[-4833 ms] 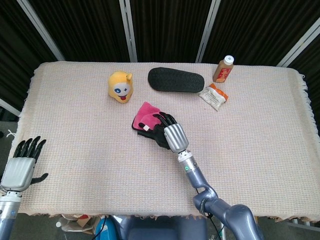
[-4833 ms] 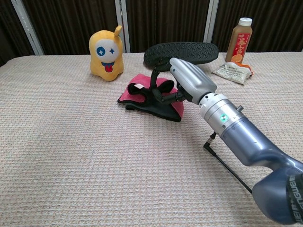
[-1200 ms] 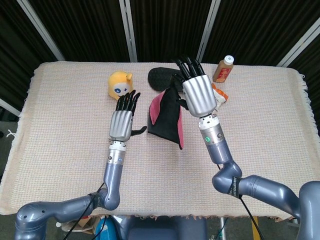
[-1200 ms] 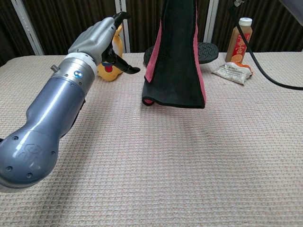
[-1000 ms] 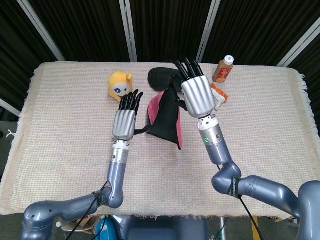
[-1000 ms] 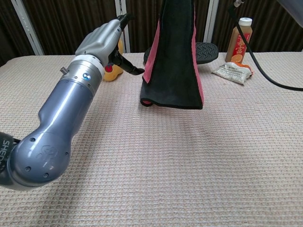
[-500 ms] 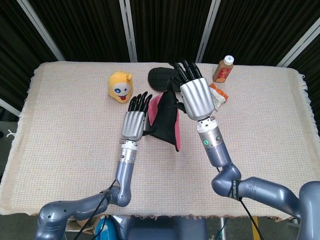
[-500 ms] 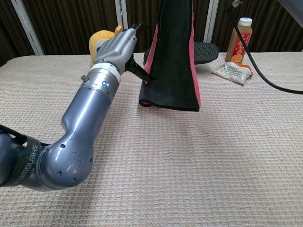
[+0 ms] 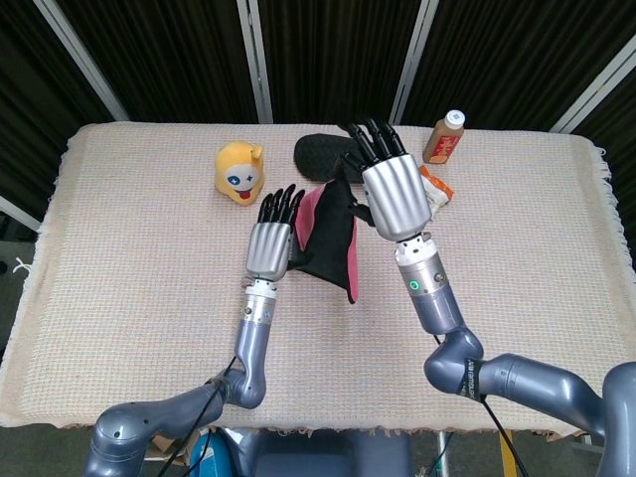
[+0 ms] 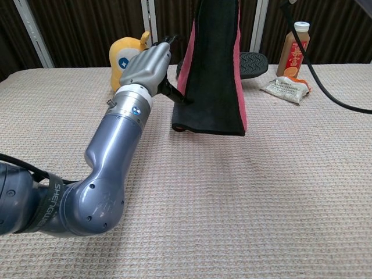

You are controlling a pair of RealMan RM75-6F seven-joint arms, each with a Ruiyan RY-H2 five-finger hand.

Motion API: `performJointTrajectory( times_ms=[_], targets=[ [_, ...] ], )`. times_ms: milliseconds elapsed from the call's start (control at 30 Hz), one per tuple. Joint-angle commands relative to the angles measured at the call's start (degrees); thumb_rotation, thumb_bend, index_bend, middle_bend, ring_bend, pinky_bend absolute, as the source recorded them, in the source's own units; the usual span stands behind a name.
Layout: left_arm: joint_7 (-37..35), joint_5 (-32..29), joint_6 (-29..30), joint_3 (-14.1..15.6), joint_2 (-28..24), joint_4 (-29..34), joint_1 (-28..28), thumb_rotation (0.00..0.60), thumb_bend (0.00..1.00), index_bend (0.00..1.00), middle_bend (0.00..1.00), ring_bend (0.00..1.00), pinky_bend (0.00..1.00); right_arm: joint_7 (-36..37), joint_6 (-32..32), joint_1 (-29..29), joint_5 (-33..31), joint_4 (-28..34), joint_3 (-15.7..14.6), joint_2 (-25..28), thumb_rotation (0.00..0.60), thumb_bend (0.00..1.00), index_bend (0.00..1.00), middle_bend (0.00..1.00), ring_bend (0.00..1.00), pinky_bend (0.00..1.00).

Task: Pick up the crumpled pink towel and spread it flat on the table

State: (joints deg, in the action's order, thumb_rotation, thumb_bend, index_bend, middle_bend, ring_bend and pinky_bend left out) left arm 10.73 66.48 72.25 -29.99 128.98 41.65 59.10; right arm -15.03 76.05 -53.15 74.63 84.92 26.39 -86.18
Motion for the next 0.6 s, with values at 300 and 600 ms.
performJointTrajectory(
  times_ms=[300,600],
  targets=[
    [-5.2,-0.2,0.7,-1.8,-1.7,-3.6,0.6,0.600,0.17,0.00,0.00,0.00,0.00,0.3,-0.2,0.5,-0.5,-0.2,-0.2,0.3,0.600,0.50,0.62,0.23,0.13,0.19],
    [-6.1,0.2,1.3,-0.2,-2.5,-4.0,-1.2,0.600,0.23,0.15,0.00,0.00,0.00,0.0,-0.1,0.3,-0.8,-0.5,-0.1,-0.2,0.600,0.50,0.63,0.23,0.13,0.19]
  ],
)
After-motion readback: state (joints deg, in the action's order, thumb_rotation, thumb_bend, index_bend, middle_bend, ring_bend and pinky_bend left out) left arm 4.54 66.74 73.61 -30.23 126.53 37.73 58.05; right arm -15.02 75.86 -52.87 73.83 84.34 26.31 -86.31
